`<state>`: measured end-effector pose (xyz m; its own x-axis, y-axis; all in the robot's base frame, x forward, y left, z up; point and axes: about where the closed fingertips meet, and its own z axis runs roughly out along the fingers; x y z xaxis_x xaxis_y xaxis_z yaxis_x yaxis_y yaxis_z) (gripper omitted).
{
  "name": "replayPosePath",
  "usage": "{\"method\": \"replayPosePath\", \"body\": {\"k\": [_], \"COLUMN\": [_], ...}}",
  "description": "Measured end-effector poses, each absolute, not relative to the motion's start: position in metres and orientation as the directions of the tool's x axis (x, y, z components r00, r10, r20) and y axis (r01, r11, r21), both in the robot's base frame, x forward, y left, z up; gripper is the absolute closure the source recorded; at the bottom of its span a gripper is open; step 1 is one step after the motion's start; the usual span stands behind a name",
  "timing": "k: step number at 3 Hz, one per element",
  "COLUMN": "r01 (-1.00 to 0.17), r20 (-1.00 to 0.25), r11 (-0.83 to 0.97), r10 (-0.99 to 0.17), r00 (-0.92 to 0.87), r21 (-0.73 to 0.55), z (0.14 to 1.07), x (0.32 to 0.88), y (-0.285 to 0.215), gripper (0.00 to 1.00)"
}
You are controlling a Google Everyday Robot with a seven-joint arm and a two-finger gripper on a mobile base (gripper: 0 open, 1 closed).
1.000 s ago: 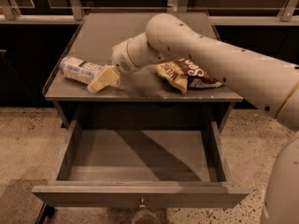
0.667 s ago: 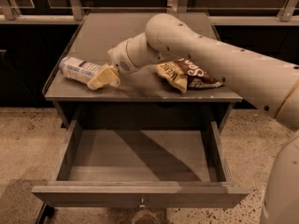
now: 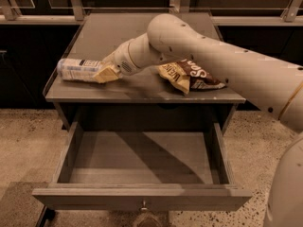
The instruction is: Place blue plastic bottle into top drawer
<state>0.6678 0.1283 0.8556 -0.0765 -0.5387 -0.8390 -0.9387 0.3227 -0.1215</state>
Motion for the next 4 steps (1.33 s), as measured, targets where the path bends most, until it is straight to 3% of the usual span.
{"method": "replayPosePath", "body": {"k": [1,2,4], "r01": [-0.939,-0.949,-0.906], "r20": [-0.839,-0.843,-0.867], "r11": [0.322,0.292,0.398], "r10": [-0.539,-0.534,-0.491], "r00": [-0.076,-0.06,-0.079], "r21": [-0.122,-0.117,-0.144], "z": [0.856,0.863,0.925], "x": [0.668,0.661,0.556], "y": [0.128,0.131,0.094], "gripper": [0.89,1.0,1.0]}}
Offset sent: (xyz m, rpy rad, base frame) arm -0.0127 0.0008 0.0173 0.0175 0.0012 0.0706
